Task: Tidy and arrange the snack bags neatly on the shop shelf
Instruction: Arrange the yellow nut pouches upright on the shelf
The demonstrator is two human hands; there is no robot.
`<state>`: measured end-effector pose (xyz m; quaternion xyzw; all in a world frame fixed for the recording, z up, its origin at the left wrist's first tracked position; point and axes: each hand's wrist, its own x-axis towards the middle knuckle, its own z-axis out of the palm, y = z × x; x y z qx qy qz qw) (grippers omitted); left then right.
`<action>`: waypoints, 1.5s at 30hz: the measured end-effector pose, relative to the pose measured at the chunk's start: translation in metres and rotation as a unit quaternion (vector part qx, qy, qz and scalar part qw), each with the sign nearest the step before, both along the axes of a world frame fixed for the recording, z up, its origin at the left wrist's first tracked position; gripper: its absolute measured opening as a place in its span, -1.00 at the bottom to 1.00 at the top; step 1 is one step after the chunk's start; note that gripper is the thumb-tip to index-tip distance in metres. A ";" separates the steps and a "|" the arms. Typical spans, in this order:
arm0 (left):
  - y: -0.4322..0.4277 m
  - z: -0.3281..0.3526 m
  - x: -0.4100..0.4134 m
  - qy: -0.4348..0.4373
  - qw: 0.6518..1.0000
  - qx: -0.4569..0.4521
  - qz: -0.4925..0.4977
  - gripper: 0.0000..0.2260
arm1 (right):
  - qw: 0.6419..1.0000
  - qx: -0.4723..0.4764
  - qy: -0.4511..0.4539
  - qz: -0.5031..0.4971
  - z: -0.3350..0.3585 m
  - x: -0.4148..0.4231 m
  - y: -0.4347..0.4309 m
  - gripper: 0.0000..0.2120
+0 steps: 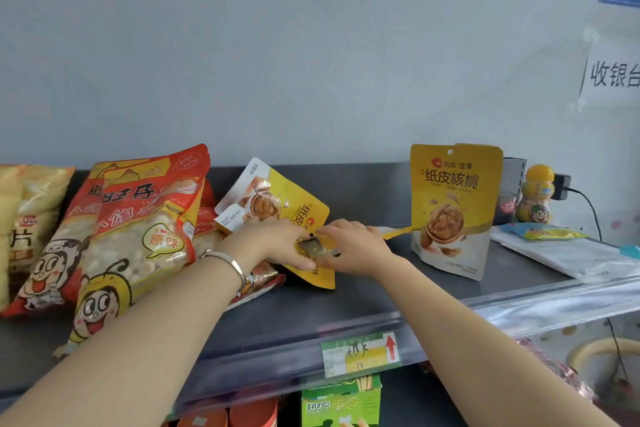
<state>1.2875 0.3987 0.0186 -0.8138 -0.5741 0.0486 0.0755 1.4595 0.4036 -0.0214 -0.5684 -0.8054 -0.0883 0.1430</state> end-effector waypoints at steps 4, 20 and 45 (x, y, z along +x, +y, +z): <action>-0.001 0.000 -0.002 0.089 0.995 -0.050 0.010 -0.24 | 0.995 0.017 -0.094 -0.016 -0.004 -0.006 0.014 -0.57; 0.007 0.023 -0.002 -0.084 0.975 0.205 -0.007 -0.73 | 0.866 0.061 0.490 -0.081 0.028 0.002 0.036 -0.69; 0.103 -0.003 0.013 -0.068 0.969 0.237 0.013 -0.54 | 0.806 0.135 0.556 -0.155 0.015 0.020 0.039 -0.76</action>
